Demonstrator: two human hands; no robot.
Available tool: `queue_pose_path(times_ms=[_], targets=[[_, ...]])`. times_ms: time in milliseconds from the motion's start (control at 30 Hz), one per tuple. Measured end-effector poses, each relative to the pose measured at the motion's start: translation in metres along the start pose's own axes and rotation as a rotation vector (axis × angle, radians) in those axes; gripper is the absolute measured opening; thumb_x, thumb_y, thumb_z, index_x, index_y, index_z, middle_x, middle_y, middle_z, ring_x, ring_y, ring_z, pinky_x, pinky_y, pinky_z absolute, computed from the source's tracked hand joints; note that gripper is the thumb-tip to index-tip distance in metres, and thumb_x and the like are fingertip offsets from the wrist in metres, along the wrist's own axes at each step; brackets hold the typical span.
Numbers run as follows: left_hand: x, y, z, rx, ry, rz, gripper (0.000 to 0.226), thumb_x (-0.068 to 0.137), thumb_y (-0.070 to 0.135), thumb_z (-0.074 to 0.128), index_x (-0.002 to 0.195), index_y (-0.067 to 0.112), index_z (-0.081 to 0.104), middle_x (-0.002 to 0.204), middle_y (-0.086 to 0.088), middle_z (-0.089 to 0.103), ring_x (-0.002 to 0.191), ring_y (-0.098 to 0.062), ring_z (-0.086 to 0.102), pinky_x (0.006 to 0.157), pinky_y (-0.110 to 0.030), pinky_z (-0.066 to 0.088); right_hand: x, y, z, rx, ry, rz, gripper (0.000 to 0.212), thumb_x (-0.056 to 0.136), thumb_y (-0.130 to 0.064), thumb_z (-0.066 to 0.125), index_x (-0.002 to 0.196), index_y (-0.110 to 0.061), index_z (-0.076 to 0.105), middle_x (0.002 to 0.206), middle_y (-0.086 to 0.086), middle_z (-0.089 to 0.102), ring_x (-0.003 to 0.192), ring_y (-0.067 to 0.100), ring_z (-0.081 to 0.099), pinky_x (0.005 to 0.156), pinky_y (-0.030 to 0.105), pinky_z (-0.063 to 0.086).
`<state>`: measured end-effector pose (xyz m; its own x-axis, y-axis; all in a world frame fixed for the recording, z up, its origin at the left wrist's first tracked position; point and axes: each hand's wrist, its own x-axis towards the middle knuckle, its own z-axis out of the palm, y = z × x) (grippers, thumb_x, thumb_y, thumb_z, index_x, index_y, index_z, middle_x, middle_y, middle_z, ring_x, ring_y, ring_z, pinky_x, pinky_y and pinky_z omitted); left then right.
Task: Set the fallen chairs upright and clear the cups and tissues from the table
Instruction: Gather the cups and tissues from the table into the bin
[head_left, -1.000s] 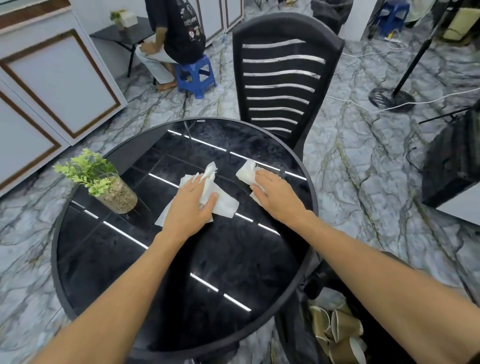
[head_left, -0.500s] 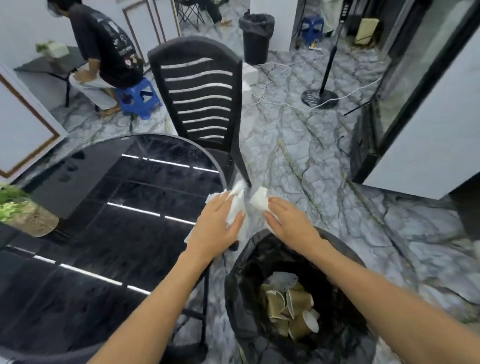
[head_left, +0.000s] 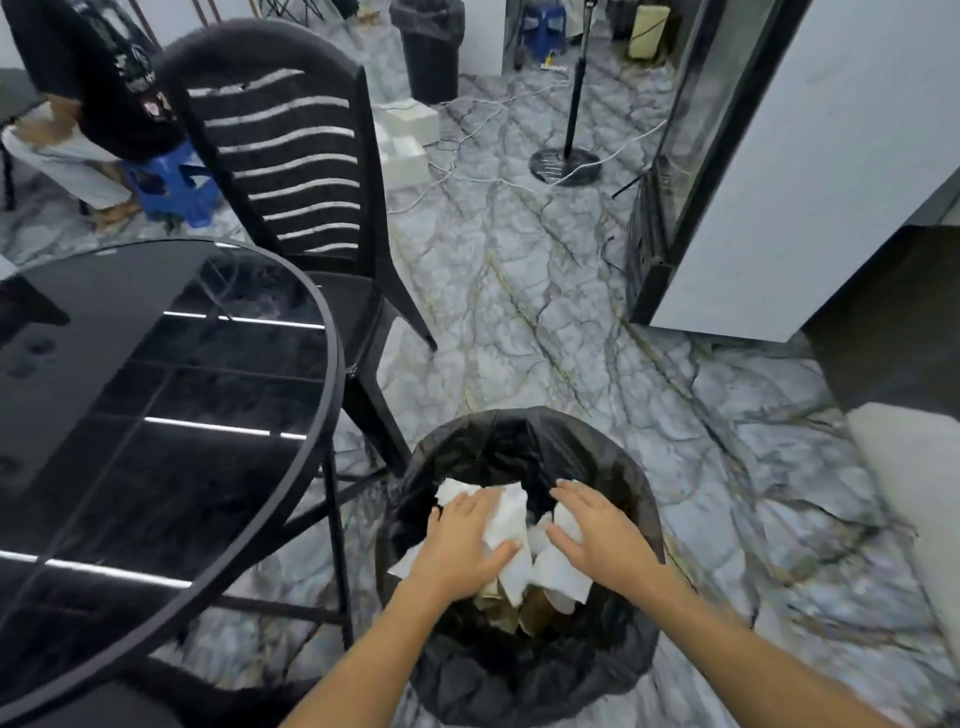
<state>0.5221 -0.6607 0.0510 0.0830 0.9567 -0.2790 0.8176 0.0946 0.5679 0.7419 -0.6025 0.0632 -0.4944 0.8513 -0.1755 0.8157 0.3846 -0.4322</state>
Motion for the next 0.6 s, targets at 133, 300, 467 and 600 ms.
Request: queue_pose_path(times_ms=[133, 300, 467, 600], targets=[[-0.013, -0.010, 0.022, -0.095, -0.015, -0.035, 0.080, 0.086, 0.073, 0.046, 0.153, 0.035, 0.025, 0.158, 0.012, 0.034, 0.144, -0.012, 0.031, 0.118, -0.052, 0.027, -0.003, 0.000, 0.009, -0.008, -0.010, 0.001, 0.063, 0.099, -0.052, 0.049, 0.150, -0.018, 0.038, 0.159, -0.002, 0.034, 0.148, 0.013, 0.024, 0.120, 0.026, 0.019], [-0.020, -0.015, -0.003, -0.110, 0.059, 0.003, 0.079, 0.091, 0.066, 0.049, 0.156, 0.029, 0.023, 0.164, 0.009, 0.024, 0.152, -0.012, 0.015, 0.124, -0.037, 0.019, 0.010, -0.022, -0.003, -0.063, 0.032, -0.078, 0.070, 0.096, -0.058, 0.048, 0.152, -0.019, 0.034, 0.160, -0.002, 0.032, 0.149, 0.013, 0.021, 0.122, 0.031, 0.018], [-0.022, -0.007, -0.083, -0.068, 0.250, 0.064, 0.082, 0.092, 0.067, 0.048, 0.158, 0.027, 0.020, 0.166, 0.009, 0.014, 0.153, -0.009, 0.005, 0.126, -0.037, 0.014, 0.049, -0.071, -0.040, -0.081, 0.121, -0.154, 0.075, 0.094, -0.062, 0.048, 0.151, -0.016, 0.035, 0.158, 0.002, 0.036, 0.148, 0.015, 0.026, 0.122, 0.032, 0.017], [-0.037, -0.007, -0.156, -0.044, 0.412, 0.092, 0.083, 0.092, 0.064, 0.051, 0.158, 0.023, 0.020, 0.166, 0.011, 0.011, 0.152, -0.004, 0.004, 0.125, -0.030, 0.012, 0.079, -0.124, -0.078, -0.094, 0.157, -0.234, 0.074, 0.093, -0.062, 0.050, 0.149, -0.016, 0.038, 0.155, 0.003, 0.040, 0.144, 0.019, 0.033, 0.118, 0.032, 0.022]])
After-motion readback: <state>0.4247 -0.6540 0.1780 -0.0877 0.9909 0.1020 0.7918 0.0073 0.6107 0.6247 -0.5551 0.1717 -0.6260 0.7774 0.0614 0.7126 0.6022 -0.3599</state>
